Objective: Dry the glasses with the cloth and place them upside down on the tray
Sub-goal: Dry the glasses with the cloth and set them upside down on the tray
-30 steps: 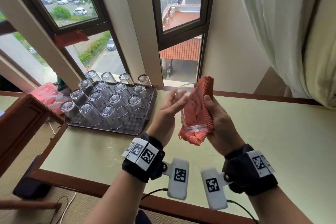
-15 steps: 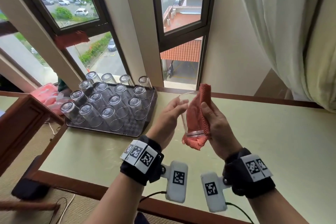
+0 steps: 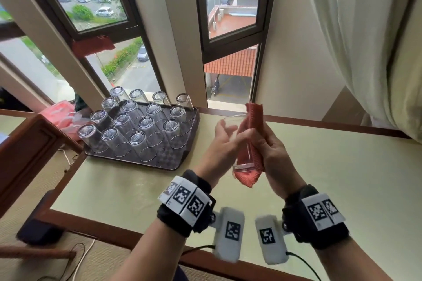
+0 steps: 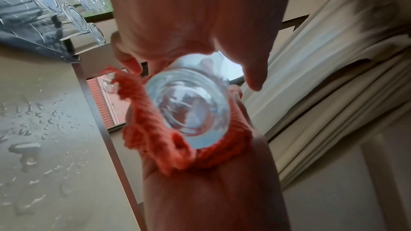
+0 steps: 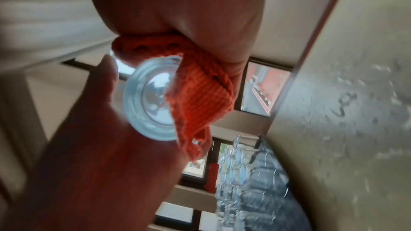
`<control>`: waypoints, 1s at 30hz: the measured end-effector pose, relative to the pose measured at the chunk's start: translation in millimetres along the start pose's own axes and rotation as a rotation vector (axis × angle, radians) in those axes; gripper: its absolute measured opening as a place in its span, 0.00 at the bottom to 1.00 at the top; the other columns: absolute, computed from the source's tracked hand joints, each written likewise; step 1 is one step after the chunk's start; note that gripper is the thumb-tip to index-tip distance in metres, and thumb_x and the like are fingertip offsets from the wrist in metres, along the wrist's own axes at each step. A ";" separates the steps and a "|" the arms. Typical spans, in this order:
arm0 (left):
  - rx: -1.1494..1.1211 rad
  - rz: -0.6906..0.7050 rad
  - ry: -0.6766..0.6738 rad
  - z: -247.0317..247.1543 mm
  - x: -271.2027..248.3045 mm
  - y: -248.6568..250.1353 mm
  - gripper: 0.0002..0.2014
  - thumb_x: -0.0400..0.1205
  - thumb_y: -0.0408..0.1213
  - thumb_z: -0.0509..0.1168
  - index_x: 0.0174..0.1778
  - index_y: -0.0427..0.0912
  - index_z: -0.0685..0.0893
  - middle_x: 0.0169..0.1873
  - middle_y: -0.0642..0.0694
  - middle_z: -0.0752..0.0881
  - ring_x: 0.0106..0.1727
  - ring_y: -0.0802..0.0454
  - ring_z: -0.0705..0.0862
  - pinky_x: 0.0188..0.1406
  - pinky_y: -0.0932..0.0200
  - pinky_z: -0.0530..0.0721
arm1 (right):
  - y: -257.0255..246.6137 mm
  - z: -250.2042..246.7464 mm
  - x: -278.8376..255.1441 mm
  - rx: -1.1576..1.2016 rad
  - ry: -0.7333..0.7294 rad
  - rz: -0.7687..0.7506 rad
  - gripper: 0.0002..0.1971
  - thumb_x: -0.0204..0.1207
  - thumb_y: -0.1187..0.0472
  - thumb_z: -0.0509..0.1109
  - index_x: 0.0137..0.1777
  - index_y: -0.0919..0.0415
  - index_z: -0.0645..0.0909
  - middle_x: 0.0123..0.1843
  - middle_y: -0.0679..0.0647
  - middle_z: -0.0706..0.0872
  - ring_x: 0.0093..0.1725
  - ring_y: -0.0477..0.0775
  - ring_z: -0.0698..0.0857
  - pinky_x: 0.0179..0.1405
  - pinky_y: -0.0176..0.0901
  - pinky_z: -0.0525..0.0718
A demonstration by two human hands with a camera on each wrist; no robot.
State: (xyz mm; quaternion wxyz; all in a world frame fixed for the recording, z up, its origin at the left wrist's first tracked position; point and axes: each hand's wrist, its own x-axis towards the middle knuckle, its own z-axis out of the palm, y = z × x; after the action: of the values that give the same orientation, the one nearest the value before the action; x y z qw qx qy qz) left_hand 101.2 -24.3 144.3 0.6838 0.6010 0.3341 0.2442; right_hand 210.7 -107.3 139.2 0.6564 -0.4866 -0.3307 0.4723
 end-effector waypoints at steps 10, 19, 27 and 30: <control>-0.183 -0.045 -0.086 -8.8 -8.3 3.9 0.14 0.90 0.39 0.57 0.62 0.32 0.81 0.50 0.49 0.88 0.46 0.66 0.87 0.47 0.74 0.80 | -5.9 1.0 -5.5 0.281 0.007 0.101 0.28 0.82 0.48 0.58 0.82 0.53 0.69 0.72 0.61 0.84 0.69 0.62 0.85 0.64 0.59 0.86; -0.263 -0.068 -0.002 4.3 -23.5 -2.0 0.31 0.81 0.51 0.70 0.70 0.27 0.77 0.55 0.37 0.87 0.51 0.46 0.88 0.55 0.54 0.89 | 7.2 8.3 -14.1 0.321 -0.093 0.249 0.26 0.87 0.47 0.55 0.81 0.56 0.72 0.75 0.64 0.80 0.74 0.66 0.81 0.72 0.65 0.79; -0.402 -0.082 0.067 -23.6 -20.2 -5.2 0.36 0.57 0.38 0.84 0.62 0.42 0.81 0.61 0.43 0.88 0.59 0.50 0.88 0.66 0.50 0.79 | 5.4 -8.2 -21.8 0.681 0.014 0.437 0.31 0.85 0.42 0.55 0.76 0.64 0.78 0.64 0.70 0.82 0.48 0.67 0.87 0.43 0.59 0.90; -0.378 -0.014 0.089 -27.3 -20.0 -9.4 0.40 0.55 0.30 0.84 0.63 0.42 0.75 0.59 0.39 0.87 0.57 0.49 0.89 0.48 0.58 0.87 | 3.2 -8.0 -16.0 0.595 0.131 0.310 0.26 0.83 0.48 0.59 0.74 0.64 0.79 0.65 0.67 0.84 0.58 0.64 0.85 0.64 0.63 0.82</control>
State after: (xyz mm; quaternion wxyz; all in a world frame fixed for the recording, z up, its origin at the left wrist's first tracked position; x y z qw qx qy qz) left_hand 67.0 -22.5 136.8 0.7708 0.4479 0.3163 0.3243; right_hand 211.6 -124.8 134.1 0.7096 -0.3478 -0.0577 0.6100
